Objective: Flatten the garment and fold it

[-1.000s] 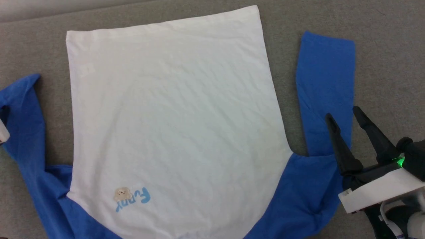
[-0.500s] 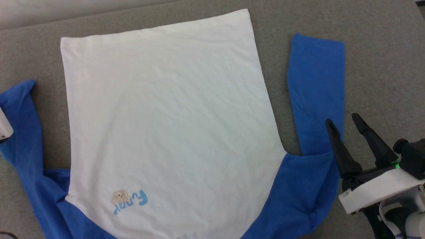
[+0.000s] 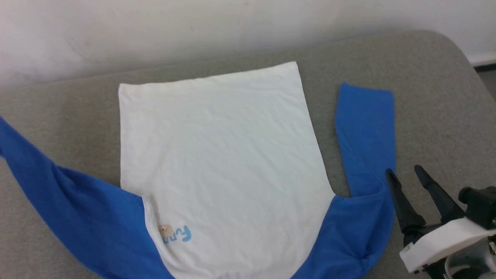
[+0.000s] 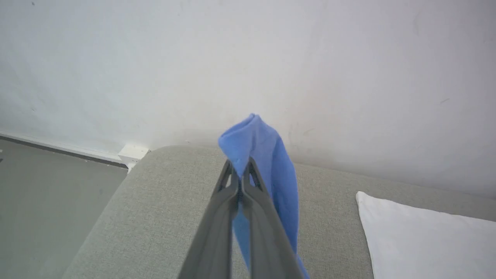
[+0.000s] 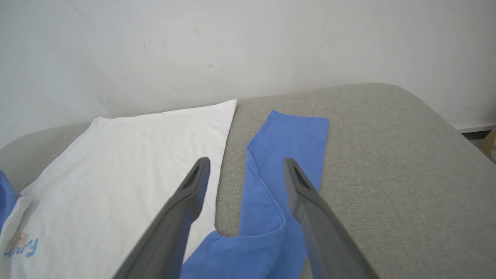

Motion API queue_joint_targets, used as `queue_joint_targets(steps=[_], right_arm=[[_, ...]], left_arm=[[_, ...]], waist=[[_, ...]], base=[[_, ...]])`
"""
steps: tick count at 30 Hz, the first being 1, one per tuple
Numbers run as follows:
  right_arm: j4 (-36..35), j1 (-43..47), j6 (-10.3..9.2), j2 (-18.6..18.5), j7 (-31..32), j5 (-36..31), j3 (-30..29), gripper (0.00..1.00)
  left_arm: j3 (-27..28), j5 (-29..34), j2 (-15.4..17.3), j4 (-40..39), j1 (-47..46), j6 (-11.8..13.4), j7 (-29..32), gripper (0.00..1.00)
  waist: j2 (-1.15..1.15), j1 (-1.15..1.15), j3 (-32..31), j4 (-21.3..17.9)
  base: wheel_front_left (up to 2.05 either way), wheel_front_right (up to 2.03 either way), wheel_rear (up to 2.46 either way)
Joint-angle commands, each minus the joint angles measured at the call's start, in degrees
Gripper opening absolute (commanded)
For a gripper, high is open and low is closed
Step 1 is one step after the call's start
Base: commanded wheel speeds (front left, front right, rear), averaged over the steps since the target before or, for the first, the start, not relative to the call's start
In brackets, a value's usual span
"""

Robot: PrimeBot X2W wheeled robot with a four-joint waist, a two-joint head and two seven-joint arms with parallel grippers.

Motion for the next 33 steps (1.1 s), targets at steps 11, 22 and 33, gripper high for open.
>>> queue_joint_targets(steps=[11,22,33], right_arm=[[-1.1,3.4,-0.04,1.8,1.6,-0.2,-1.8,1.00],[-2.6,4.0,-0.04,2.8,2.2,-0.3,-1.8,1.00],[-3.2,3.1,-0.04,3.2,2.6,-0.1,-2.2,1.00]], left_arm=[[1.6,0.8,2.9,-20.5,8.6,2.7,-1.9,0.00],[-13.5,6.1,-4.7,-45.7,11.6,4.5,4.9,0.00],[-38.4,10.9,-25.5,-41.2,9.2,-0.2,8.8,0.00]], waist=[[0.00,0.01,-8.1,3.2],[0.00,0.01,-7.8,1.0],[0.00,0.01,-5.1,-1.8]], base=[[0.00,0.00,0.00],[0.00,0.00,0.00],[0.00,0.00,0.00]])
